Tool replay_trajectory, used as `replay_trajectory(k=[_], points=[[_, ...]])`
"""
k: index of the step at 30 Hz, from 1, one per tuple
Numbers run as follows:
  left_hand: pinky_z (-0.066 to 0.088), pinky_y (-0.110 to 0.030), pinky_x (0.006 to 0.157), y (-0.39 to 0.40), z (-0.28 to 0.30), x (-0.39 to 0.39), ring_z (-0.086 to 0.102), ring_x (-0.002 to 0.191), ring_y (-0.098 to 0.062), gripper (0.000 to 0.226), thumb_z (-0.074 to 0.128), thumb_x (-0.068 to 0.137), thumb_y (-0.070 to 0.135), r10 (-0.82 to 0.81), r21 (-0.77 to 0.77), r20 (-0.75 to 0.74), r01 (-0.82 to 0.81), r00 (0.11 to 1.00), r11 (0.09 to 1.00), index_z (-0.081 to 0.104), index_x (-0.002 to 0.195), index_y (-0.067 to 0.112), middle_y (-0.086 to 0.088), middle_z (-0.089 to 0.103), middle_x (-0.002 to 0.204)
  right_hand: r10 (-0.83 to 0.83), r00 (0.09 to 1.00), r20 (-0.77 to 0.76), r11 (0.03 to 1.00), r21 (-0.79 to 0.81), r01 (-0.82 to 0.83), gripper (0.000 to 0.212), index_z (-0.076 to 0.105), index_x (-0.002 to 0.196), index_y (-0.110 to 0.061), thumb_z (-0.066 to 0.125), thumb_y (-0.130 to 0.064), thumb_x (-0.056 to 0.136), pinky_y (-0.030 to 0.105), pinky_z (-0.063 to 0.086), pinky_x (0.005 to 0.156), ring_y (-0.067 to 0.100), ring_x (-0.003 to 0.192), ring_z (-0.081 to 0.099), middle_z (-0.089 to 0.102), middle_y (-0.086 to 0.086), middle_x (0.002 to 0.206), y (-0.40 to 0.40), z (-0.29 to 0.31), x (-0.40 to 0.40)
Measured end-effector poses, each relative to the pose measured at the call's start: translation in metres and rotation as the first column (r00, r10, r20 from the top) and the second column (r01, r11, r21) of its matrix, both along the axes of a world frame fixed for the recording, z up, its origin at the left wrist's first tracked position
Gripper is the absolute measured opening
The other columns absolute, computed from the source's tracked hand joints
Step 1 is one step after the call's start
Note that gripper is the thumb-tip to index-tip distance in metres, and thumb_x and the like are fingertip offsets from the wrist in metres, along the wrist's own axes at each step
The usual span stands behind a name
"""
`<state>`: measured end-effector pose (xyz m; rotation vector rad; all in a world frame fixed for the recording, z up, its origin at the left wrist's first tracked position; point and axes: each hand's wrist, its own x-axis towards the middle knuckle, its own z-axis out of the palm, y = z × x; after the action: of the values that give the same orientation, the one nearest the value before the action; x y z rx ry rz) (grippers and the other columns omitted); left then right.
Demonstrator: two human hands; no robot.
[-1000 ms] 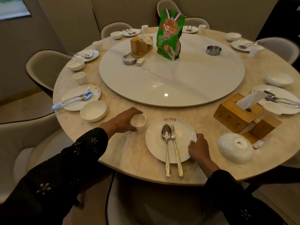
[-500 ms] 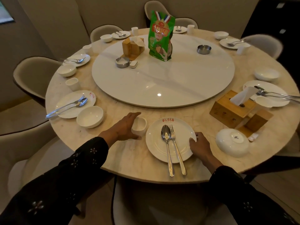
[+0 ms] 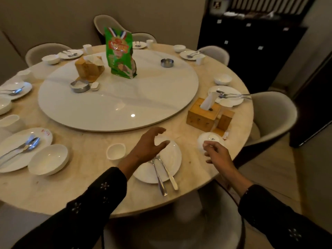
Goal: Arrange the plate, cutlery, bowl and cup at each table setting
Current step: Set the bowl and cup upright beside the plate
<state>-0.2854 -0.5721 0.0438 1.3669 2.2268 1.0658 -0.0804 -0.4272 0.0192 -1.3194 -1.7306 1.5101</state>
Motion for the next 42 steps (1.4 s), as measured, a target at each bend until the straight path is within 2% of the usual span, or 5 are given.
replay_trajectory(k=[12,18,26,33,42], points=[[0.049,-0.027,0.084,0.101,-0.026,0.123,0.058,0.106,-0.012,0.039,0.063,0.090,0.041,0.172,-0.049,0.355,-0.166,0.919,0.985,0.055,0.124,0.022,0.004,0.059,0.125,-0.004,0.997,0.073,0.999,0.052,0.000,0.012,0.064,0.104,-0.026,0.057,-0.023,0.095,0.045,0.053,0.092,0.022,0.109,0.056,0.060,0.001,0.115,0.088,-0.016,0.061],[0.044,-0.039,0.104,0.136,-0.062,0.151,0.048,0.125,-0.023,0.062,0.058,0.091,0.045,0.454,-0.200,0.410,-0.408,0.791,0.891,0.037,0.142,0.018,-0.006,0.043,0.145,0.223,0.942,0.251,0.971,0.033,-0.238,0.039,0.050,0.135,-0.021,0.054,-0.025,0.096,0.034,0.046,0.093,0.022,0.119,0.052,0.052,0.002,0.133,0.131,-0.042,0.062],[0.034,-0.040,0.109,0.180,-0.062,0.162,0.042,0.132,-0.031,0.060,0.050,0.095,0.045,0.624,-0.237,0.301,-0.577,0.721,0.782,0.036,0.145,0.016,-0.008,0.046,0.146,0.429,0.831,0.354,0.868,0.092,-0.488,0.075,0.052,0.130,-0.024,0.043,-0.073,0.074,0.049,0.050,0.095,0.028,0.115,0.055,0.057,0.004,0.128,0.149,-0.064,0.021],[0.034,-0.040,0.112,0.182,-0.054,0.153,0.039,0.134,-0.025,0.053,0.050,0.095,0.044,0.697,-0.186,0.485,-0.717,0.528,0.672,0.043,0.142,0.021,-0.004,0.043,0.147,0.389,0.912,0.129,0.895,-0.286,-0.342,0.084,0.051,0.134,-0.020,0.057,-0.073,0.070,0.045,0.060,0.058,0.035,0.112,0.054,0.048,0.009,0.134,0.150,-0.043,0.002],[0.054,-0.035,0.090,0.175,-0.038,0.167,0.054,0.115,-0.019,0.034,0.044,0.095,0.049,0.627,0.079,0.627,-0.838,0.463,0.540,0.044,0.123,0.029,0.001,0.049,0.126,0.293,0.954,-0.057,0.935,-0.190,-0.299,0.070,0.030,0.144,-0.021,0.043,-0.063,0.089,0.040,0.052,0.093,0.025,0.117,0.054,0.048,0.003,0.136,0.107,-0.025,-0.022]])
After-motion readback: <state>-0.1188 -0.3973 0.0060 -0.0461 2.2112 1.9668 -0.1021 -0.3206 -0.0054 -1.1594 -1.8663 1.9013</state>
